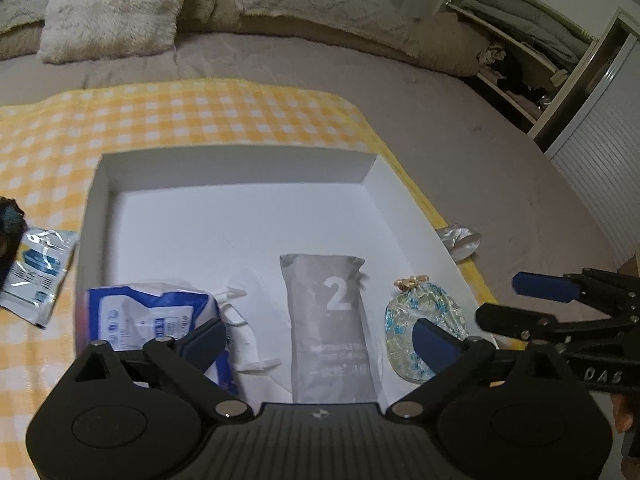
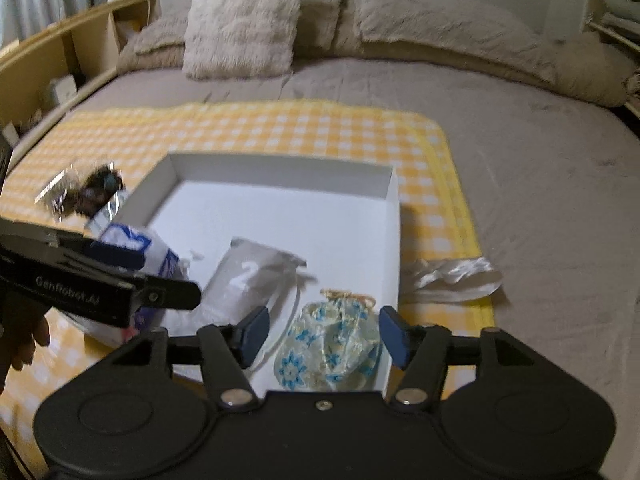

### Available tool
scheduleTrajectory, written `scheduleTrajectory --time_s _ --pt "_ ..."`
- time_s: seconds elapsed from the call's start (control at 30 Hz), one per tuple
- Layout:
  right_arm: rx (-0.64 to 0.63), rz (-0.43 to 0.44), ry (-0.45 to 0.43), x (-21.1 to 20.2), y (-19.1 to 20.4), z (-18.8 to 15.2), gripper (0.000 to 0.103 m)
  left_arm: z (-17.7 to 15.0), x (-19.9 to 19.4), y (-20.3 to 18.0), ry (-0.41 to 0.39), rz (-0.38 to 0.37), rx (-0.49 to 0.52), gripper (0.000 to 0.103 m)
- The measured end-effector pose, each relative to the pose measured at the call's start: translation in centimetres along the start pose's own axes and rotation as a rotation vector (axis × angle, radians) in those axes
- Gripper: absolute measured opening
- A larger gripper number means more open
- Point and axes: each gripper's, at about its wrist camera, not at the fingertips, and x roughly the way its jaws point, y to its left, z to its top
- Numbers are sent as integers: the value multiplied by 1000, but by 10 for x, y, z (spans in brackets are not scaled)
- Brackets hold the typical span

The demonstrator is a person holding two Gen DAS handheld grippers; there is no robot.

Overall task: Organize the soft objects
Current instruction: 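Lower both pouches into the box, open both tools and withdraw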

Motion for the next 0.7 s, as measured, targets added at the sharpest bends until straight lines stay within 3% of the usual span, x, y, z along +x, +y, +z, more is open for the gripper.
scheduleTrajectory --time_s 0.47,0.63,0.7 --pt "61 -28 -142 -44 8 -9 79 -9 -58 -2 -89 20 52 103" --pt "88 -39 -193 -59 17 -11 87 -12 -76 0 -135 33 60 103" --pt "103 -46 -214 -65 20 -11 95 -13 -83 2 -153 41 65 103"
